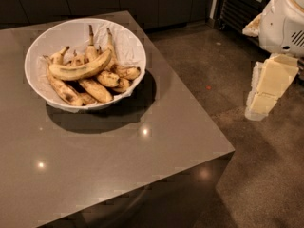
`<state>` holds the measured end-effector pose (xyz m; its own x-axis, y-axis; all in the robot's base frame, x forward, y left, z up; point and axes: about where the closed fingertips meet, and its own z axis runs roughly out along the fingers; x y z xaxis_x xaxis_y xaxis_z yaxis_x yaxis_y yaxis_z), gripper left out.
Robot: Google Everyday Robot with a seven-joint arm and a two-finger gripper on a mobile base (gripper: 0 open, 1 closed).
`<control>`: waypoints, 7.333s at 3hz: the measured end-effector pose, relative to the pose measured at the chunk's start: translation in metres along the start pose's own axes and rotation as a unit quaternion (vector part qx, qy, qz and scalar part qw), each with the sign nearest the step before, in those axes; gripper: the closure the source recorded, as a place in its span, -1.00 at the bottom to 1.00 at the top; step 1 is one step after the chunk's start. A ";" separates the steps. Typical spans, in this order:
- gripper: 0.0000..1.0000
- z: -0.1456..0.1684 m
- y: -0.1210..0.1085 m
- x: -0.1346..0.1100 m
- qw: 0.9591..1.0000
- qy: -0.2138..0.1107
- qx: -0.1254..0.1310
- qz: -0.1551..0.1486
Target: Pick banana from white bowl
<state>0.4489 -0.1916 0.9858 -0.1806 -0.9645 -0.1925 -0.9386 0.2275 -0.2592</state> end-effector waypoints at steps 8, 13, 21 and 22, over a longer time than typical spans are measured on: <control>-1.00 0.023 -0.033 -0.256 0.958 -0.023 0.035 -0.285; -0.46 0.110 -0.036 -0.342 0.947 -0.051 -0.064 -0.312; 1.00 0.116 -0.004 -0.338 0.951 -0.067 -0.064 -0.294; 1.00 0.087 0.021 -0.322 0.957 -0.081 -0.050 -0.275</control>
Offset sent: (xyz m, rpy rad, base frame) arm 0.0249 0.1410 -0.0015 -0.1602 0.0708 0.4105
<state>0.5126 0.1355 0.9595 0.3886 -0.8997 -0.1987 -0.9037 -0.3302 -0.2724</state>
